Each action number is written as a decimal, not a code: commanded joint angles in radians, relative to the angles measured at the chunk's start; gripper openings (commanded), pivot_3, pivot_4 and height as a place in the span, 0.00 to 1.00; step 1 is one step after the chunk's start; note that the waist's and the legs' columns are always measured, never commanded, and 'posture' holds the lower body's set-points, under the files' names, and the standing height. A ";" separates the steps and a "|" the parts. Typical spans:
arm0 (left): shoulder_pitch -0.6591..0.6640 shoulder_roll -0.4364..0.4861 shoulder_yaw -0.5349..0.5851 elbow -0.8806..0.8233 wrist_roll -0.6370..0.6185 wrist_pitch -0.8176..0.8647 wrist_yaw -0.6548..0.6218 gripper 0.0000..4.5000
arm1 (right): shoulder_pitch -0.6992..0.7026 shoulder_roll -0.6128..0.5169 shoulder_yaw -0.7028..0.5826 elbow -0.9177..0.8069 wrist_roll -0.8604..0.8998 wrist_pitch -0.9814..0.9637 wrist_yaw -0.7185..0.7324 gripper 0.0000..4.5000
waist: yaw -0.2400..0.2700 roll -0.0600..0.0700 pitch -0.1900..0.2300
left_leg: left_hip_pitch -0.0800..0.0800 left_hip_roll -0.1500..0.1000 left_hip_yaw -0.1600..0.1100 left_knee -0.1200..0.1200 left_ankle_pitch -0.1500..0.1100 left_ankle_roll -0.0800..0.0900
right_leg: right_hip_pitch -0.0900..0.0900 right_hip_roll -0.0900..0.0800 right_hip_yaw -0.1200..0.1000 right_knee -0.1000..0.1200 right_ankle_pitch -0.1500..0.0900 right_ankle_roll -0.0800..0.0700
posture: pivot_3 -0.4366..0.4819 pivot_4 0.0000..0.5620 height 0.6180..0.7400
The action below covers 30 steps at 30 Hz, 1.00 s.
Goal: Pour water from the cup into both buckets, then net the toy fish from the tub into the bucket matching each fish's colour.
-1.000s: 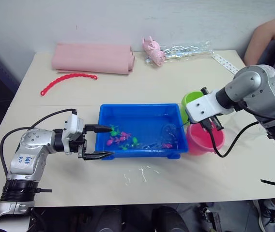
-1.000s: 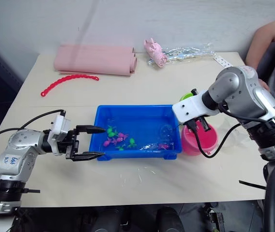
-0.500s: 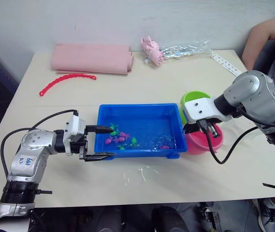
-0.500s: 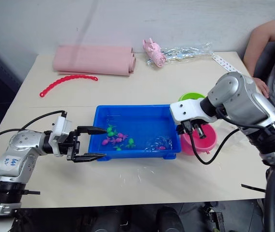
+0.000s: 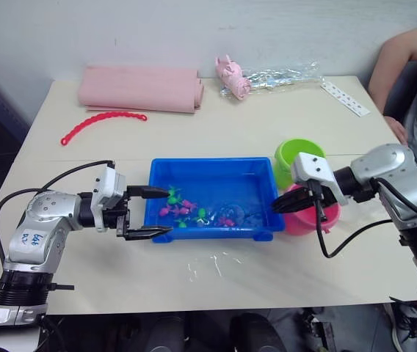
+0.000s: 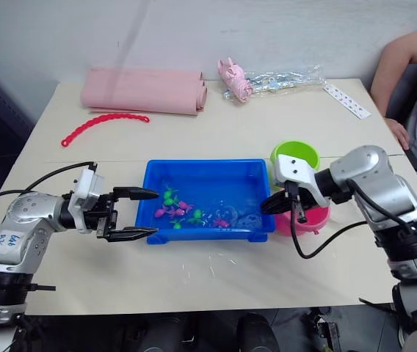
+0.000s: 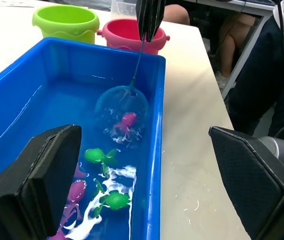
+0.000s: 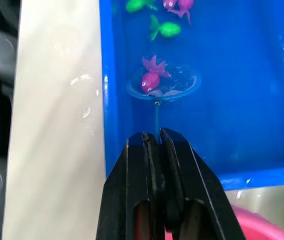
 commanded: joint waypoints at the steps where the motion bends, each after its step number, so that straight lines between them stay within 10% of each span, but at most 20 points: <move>1: -0.010 0.020 0.025 -0.013 -0.018 0.003 -0.008 0.99 | 0.028 0.035 -0.071 -0.001 0.071 -0.019 -0.006 0.00 | 0.000 0.000 0.000 | 0.000 0.000 0.000 0.000 0.000 0.000 | 0.000 0.000 0.000 0.000 0.000 0.000 | 0.48 0.27 1.00; 19: -0.034 0.009 0.044 -0.004 -0.064 0.032 -0.010 0.99 | 0.293 0.058 -0.417 -0.125 0.247 -0.147 -0.127 0.00 | 0.005 0.000 0.000 | 0.000 0.000 0.000 0.000 0.000 0.000 | 0.001 0.000 0.000 0.000 0.000 0.000 | 0.48 0.27 1.00; 30: -0.135 -0.122 -0.010 0.011 -0.105 0.084 0.027 0.99 | 0.748 0.056 -0.937 -0.369 0.324 -0.184 -0.250 0.00 | 0.030 0.000 0.000 | 0.001 -0.001 0.000 0.001 0.000 0.000 | 0.002 0.000 0.000 0.000 0.000 0.000 | 0.48 0.27 1.00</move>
